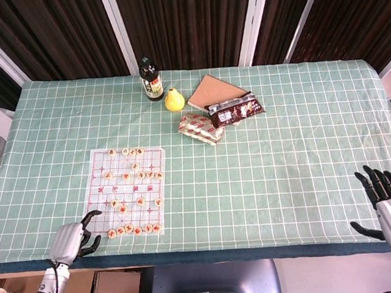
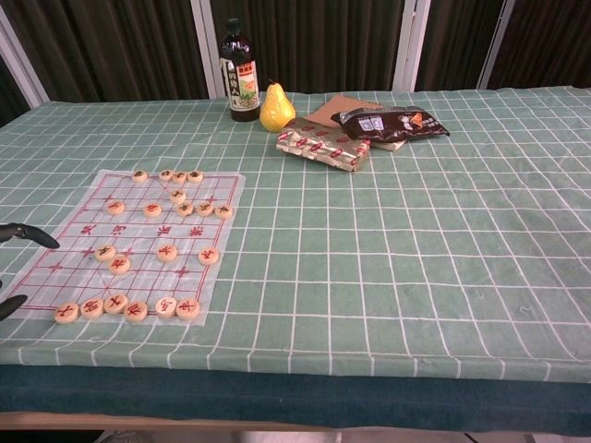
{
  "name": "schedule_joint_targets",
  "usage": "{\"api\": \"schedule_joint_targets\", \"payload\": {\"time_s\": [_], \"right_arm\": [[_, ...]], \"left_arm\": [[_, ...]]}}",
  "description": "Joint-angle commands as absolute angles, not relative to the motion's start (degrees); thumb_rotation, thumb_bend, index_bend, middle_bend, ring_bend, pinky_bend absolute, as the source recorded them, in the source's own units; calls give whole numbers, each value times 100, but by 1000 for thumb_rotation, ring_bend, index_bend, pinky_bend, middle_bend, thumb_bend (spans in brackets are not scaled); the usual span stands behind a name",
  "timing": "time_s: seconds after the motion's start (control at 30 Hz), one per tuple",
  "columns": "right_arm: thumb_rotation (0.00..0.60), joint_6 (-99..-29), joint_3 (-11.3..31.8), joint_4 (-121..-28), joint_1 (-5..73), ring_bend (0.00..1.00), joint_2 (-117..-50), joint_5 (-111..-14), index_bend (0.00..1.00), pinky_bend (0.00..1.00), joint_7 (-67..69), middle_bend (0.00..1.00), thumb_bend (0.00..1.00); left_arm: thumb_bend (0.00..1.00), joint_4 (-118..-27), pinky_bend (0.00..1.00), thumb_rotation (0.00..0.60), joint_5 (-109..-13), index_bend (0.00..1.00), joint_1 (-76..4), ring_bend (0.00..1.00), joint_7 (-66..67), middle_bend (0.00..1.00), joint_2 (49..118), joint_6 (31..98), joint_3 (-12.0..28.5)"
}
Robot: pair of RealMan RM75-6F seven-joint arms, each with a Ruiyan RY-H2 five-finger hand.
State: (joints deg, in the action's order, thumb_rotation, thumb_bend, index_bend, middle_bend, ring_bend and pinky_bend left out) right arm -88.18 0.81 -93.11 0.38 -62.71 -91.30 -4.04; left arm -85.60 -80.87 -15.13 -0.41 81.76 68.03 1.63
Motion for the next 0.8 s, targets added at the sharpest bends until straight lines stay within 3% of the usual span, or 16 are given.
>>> {"api": "schedule_joint_targets", "payload": {"time_s": [0.03,0.3,0.8], "right_arm": [[600,-8818,68,-9313,40,0,-6274,-9152,0,0,-413,0,93],[600,-8824,59,-9308,43,0,-6266,-9166,0,0,-377,0,93],[600,-8828,31,-9304,41,0,-6260,-9194,0,0,-367,0,93]], "left_arm": [[384,-8683,1000,600,-7996,241,-1604,1000,124,1000,8184,6621,131],[383,-9068,1000,600,-7825,237,-1781,1000,406,1000,8065,6243,63],[370,-8671,1000,600,-7820,322,-1761,1000,1371,1000,8524,6580,-12]]}}
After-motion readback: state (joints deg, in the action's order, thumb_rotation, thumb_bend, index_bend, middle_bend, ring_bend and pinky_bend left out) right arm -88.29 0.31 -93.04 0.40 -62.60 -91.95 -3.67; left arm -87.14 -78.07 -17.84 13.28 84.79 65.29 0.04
